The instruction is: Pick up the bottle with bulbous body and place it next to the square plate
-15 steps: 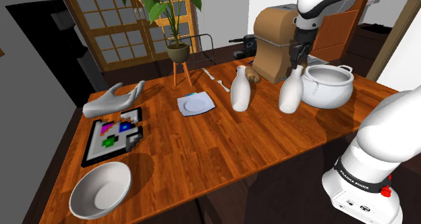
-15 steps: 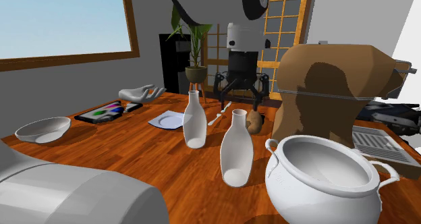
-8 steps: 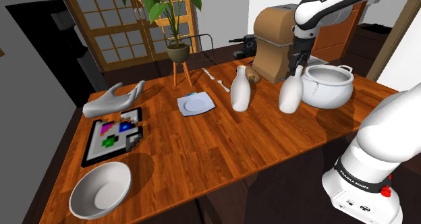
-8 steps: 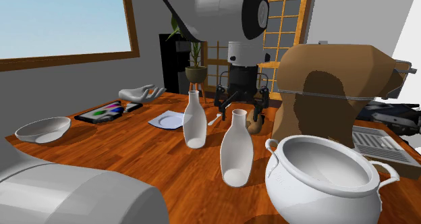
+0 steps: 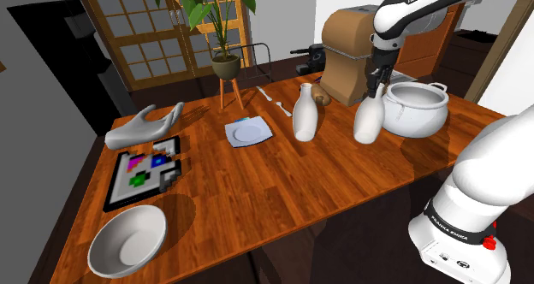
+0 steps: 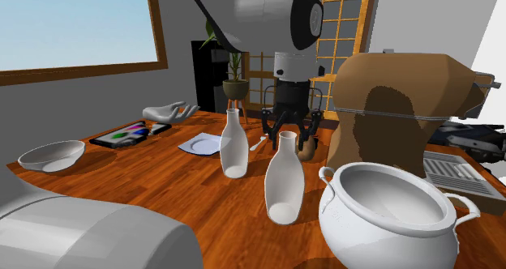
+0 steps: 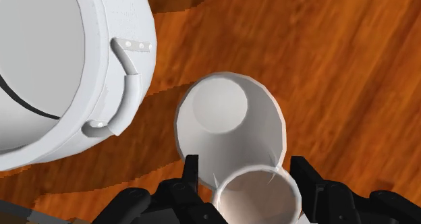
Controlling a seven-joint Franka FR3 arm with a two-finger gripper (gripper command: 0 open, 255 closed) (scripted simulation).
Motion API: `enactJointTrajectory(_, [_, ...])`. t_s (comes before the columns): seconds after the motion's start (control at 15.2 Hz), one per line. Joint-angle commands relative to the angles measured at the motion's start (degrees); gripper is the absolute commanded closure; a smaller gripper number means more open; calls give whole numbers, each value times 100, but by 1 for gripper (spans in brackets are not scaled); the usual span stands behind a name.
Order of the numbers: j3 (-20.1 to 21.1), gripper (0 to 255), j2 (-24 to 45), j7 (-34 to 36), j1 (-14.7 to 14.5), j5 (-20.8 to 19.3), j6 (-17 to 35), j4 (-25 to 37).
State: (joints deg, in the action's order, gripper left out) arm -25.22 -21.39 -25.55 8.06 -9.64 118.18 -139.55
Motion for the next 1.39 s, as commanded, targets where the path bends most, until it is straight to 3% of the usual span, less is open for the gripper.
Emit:
enactJointTrajectory(0.0, [0, 255, 0, 0, 0, 0, 0, 0])
enactJointTrajectory(0.53, [0, 255, 1, 0, 0, 0, 1, 0])
enactJointTrajectory(1.32, [156, 255, -286, 41, -8, 17, -982, 703])
